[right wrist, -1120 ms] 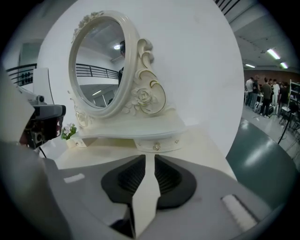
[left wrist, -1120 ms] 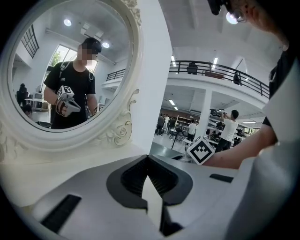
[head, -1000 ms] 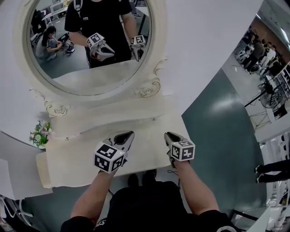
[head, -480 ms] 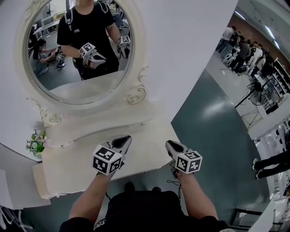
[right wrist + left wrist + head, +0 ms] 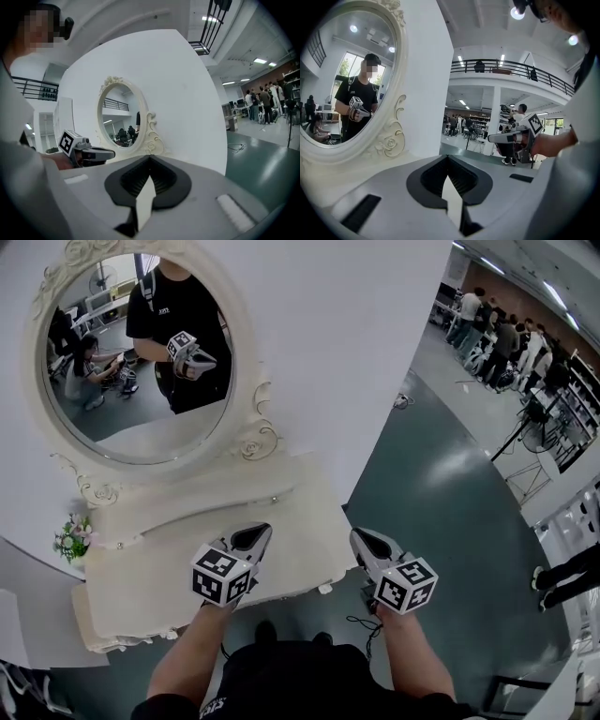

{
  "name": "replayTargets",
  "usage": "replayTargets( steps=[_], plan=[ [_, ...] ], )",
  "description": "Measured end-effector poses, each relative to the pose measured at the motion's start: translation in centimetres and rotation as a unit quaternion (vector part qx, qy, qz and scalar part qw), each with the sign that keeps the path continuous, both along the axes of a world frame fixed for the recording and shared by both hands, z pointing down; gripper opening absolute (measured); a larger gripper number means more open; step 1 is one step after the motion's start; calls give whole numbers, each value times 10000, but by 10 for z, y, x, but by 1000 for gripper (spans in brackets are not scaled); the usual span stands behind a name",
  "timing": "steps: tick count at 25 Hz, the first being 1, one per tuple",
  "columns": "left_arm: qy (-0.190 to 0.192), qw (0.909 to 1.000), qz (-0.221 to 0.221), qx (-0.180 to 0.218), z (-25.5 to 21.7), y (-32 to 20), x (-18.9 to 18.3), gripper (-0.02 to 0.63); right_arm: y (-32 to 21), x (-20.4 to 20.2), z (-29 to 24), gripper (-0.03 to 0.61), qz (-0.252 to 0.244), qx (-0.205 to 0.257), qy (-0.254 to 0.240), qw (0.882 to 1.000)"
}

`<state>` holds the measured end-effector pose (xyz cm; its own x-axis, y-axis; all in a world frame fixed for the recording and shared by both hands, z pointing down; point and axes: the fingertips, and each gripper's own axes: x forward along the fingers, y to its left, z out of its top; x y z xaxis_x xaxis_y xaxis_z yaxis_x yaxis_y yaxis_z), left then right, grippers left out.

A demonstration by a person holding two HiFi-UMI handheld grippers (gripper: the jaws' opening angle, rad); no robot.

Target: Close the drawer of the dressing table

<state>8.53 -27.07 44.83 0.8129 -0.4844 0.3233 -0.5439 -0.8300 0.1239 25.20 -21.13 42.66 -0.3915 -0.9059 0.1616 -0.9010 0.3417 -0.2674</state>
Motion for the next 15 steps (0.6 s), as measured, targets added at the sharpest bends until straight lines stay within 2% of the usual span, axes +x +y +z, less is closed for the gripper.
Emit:
replayTargets(
  steps=[4,9,15],
  plan=[
    [49,9999,-142,29,-8,4,16,5,18,17,-34,9,-275,489,-87,9984],
    [281,9987,-349,232,-33,8,24,5,33,46,-62,8,-75,978,28,9952],
    [283,9976,-544,322,-37,3,21,5,37,57,-48,8,-39,897,59,9959]
  ],
)
